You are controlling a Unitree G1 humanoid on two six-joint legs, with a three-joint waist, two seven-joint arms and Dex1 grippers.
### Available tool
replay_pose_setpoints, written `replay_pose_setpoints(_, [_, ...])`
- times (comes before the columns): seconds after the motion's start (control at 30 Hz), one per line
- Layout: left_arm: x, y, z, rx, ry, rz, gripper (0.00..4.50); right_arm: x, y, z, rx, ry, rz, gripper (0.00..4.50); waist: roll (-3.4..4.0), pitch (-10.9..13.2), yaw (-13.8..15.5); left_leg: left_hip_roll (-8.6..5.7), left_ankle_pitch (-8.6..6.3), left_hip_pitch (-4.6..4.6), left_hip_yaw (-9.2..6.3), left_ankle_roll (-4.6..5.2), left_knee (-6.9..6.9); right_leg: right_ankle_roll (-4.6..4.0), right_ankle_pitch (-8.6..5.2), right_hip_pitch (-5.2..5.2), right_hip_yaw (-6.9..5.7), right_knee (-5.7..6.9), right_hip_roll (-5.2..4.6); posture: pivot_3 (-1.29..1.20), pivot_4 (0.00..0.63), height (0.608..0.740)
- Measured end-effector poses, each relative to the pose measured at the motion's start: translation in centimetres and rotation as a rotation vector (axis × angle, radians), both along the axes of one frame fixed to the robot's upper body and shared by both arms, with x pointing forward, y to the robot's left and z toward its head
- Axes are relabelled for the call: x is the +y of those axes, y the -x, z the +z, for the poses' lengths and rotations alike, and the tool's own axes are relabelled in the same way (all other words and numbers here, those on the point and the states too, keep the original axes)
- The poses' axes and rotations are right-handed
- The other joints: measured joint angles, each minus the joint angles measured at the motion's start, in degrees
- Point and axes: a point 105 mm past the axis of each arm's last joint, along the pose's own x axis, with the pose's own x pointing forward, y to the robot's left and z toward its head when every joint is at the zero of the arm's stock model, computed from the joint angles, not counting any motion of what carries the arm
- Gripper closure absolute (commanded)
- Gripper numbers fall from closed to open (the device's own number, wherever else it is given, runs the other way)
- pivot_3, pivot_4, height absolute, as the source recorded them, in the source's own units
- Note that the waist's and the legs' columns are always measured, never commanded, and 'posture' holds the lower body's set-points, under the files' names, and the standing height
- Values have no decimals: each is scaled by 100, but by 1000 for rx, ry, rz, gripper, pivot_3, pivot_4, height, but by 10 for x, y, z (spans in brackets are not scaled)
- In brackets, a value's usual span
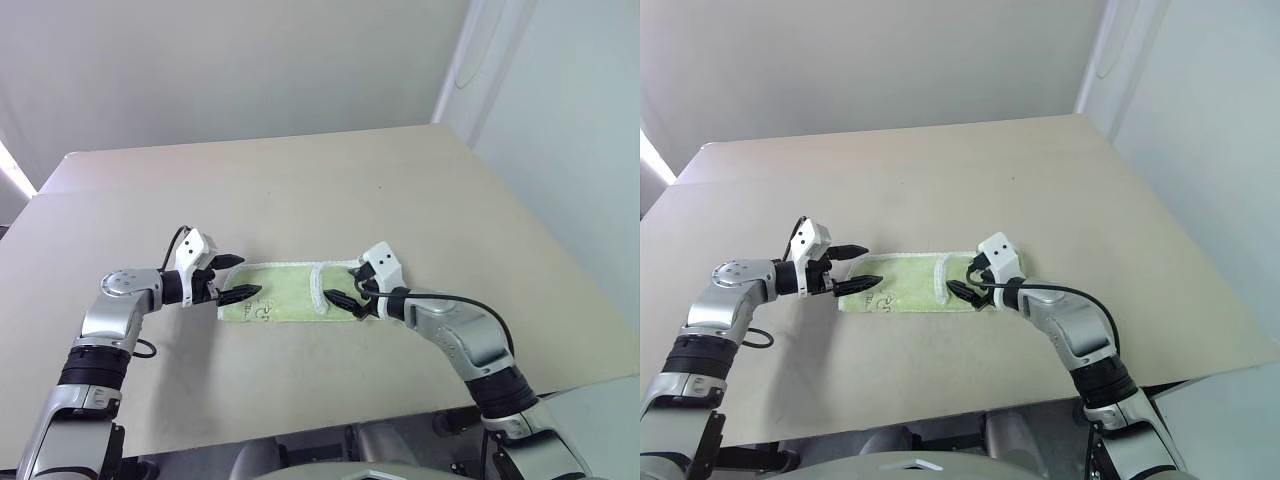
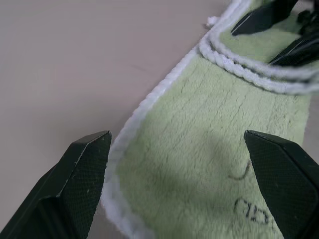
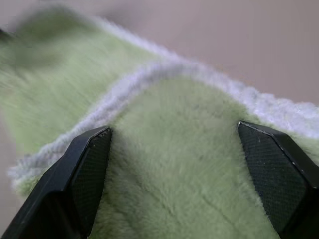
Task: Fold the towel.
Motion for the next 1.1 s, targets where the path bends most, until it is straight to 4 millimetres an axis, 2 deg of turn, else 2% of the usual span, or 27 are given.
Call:
replay_pose_setpoints(0.1, [8, 1, 10, 24, 28, 28, 0, -1, -6, -2, -67, 64, -2, 288, -7, -5, -2, 0, 0, 5, -1, 0, 0, 0, -1, 4, 0, 1, 0, 0, 0, 712])
replay_pose_setpoints(0.2, [24, 8, 13, 143, 32, 88, 0, -2, -7, 1, -75, 57, -5, 288, -7, -4, -15, 0, 0, 8, -3, 0, 2, -1, -2, 5, 0, 9, 1, 0, 0, 712])
replay_pose_setpoints(0.33, [49, 17, 7, 344, 16, 214, 0, -13, -14, 19, -77, -21, -71, 288, -6, -2, -12, 0, 0, 8, -9, 0, 2, -7, -6, 5, -4, 11, 2, 0, 0, 712])
replay_pose_setpoints(0.4, [56, 16, 1, 441, 32, 286, 0, -14, -19, 36, -61, -117, -109, 288, -7, -2, -11, 1, 0, 8, -13, 0, 2, 2, 0, 5, -7, 13, 4, 0, 0, 712])
replay_pose_setpoints(0.47, [55, 15, 3, 513, 73, 315, 0, -7, -20, 52, -52, -196, -106, 288, -7, -2, -16, 1, 0, 8, -15, 0, 1, 1, 0, 3, -8, 17, 5, 0, 0, 712])
replay_pose_setpoints(0.53, [52, 12, 6, 568, 123, 327, 0, -3, -20, 60, -41, -229, -101, 288, -7, -2, -13, 0, 0, 8, -16, 0, 1, -2, -2, 2, -9, 21, 4, 0, 0, 712])
replay_pose_setpoints(0.77, [39, 19, -7, 772, 238, 362, 0, 2, -13, 53, 117, -288, -120, 288, -6, -2, -19, -1, 0, 6, -15, 0, 0, -20, 5, -4, -8, 29, 2, 0, 0, 712])
replay_pose_setpoints(0.9, [32, 24, -7, 832, 270, 348, 0, 8, 8, 75, 82, -327, 18, 288, -6, -2, -2, -3, 0, 8, -19, 0, 0, -9, -10, -5, -10, 41, 0, 0, 0, 712])
replay_pose_setpoints(1.1, [30, 26, -8, 875, 317, 362, 0, -8, 41, 88, -64, -211, 215, 288, -6, -2, -3, -10, 0, 12, -15, 0, 1, -6, -16, -1, -9, 41, -4, 0, 0, 712])
